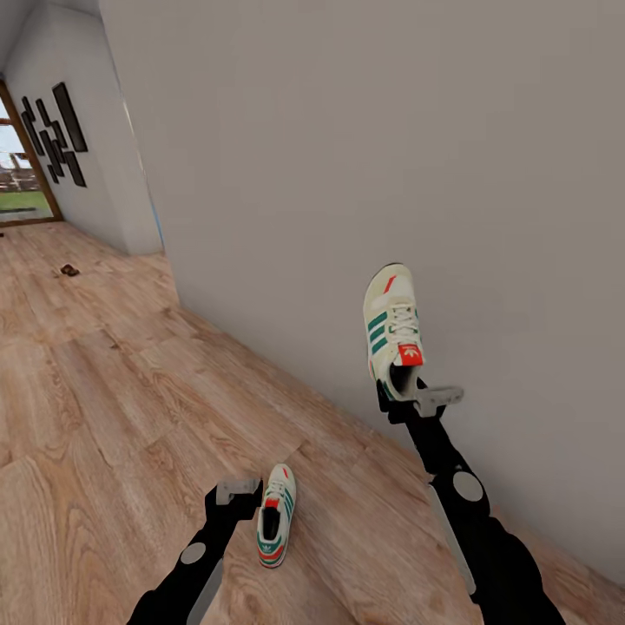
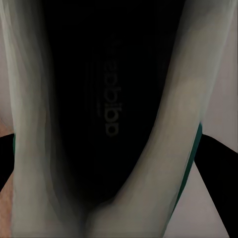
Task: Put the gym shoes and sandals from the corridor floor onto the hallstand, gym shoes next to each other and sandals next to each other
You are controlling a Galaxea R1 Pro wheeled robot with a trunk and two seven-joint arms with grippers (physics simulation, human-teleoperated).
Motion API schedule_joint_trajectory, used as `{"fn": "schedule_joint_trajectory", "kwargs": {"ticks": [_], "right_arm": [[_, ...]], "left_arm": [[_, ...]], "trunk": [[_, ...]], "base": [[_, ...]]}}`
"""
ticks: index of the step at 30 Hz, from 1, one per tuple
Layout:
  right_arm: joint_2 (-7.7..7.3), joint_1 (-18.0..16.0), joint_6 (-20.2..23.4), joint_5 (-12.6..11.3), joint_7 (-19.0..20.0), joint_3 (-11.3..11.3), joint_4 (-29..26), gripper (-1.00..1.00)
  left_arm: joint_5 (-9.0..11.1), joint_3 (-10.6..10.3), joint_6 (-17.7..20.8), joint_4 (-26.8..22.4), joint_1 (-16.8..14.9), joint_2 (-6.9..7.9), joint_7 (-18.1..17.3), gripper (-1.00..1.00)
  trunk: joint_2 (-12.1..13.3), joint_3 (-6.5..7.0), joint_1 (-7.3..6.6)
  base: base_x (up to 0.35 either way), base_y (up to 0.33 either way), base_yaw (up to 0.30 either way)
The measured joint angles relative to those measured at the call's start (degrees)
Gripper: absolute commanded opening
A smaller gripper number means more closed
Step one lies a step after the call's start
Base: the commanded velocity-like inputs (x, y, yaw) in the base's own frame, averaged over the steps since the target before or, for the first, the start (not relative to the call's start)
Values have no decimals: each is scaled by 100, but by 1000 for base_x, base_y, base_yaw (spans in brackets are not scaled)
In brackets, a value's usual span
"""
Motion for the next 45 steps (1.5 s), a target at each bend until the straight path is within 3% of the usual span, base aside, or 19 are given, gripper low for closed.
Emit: {"fn": "schedule_joint_trajectory", "kwargs": {"ticks": [9,24,45], "right_arm": [[-1,6,-265,236,7,2,9,-100],[-1,6,-278,249,7,2,6,-100],[-1,7,-281,250,0,2,-7,-100]], "left_arm": [[-4,0,0,0,0,0,0,100],[-8,0,0,-22,-1,0,0,100],[-11,-1,-6,-57,-19,7,0,100]], "trunk": [[-12,-284,23],[-33,-758,62],[-61,-1395,116]], "base": [[0,0,0],[0,0,-9],[0,0,-169]]}}
